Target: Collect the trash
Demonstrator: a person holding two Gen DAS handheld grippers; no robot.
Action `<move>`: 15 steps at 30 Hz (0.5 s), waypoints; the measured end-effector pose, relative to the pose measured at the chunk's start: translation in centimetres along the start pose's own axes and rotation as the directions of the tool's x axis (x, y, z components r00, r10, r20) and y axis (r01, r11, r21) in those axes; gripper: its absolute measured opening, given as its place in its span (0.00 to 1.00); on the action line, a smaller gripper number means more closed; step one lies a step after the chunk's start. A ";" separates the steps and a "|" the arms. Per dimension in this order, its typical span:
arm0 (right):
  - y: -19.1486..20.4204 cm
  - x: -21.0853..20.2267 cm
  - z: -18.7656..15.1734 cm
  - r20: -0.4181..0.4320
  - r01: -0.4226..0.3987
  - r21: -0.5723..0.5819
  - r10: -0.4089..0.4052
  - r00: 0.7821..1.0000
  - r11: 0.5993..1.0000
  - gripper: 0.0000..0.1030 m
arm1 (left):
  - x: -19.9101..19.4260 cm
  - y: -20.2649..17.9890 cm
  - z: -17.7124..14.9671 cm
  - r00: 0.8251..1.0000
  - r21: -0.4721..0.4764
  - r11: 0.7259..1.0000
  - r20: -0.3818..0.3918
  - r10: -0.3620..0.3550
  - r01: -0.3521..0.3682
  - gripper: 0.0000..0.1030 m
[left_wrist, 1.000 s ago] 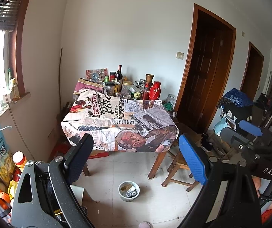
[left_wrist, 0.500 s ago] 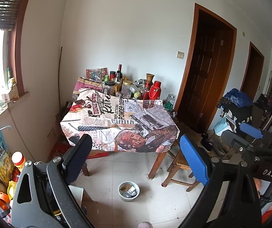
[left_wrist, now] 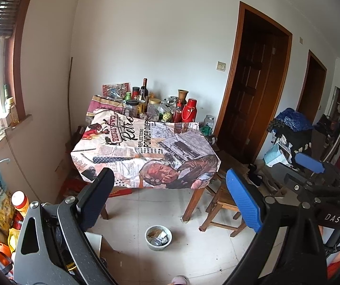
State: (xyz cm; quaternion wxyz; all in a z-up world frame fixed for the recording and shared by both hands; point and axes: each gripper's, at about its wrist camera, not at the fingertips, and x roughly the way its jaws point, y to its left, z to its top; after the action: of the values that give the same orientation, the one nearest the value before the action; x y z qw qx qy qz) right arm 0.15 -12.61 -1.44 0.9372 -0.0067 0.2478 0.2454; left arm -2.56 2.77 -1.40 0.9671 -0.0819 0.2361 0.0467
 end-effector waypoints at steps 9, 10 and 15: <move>-0.1 0.2 0.0 -0.003 -0.001 0.007 0.001 1.000 1.000 0.96 | 0.0 -0.6 0.1 1.000 0.015 1.000 0.000 0.000 0.000 0.93; -0.1 0.2 0.0 -0.003 -0.001 0.006 0.001 1.000 1.000 0.96 | 0.0 -0.7 0.2 1.000 0.017 1.000 -0.005 -0.007 0.007 0.93; -0.2 0.3 0.0 -0.002 -0.001 0.010 0.001 1.000 1.000 0.96 | 0.2 -1.0 0.2 1.000 0.022 1.000 -0.006 -0.013 0.013 0.93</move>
State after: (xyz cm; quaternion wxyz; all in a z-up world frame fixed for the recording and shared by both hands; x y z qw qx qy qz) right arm 0.49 -12.65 -1.64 0.9369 -0.0021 0.2499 0.2445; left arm -2.19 1.88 -1.21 0.9675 -0.0729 0.2391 0.0377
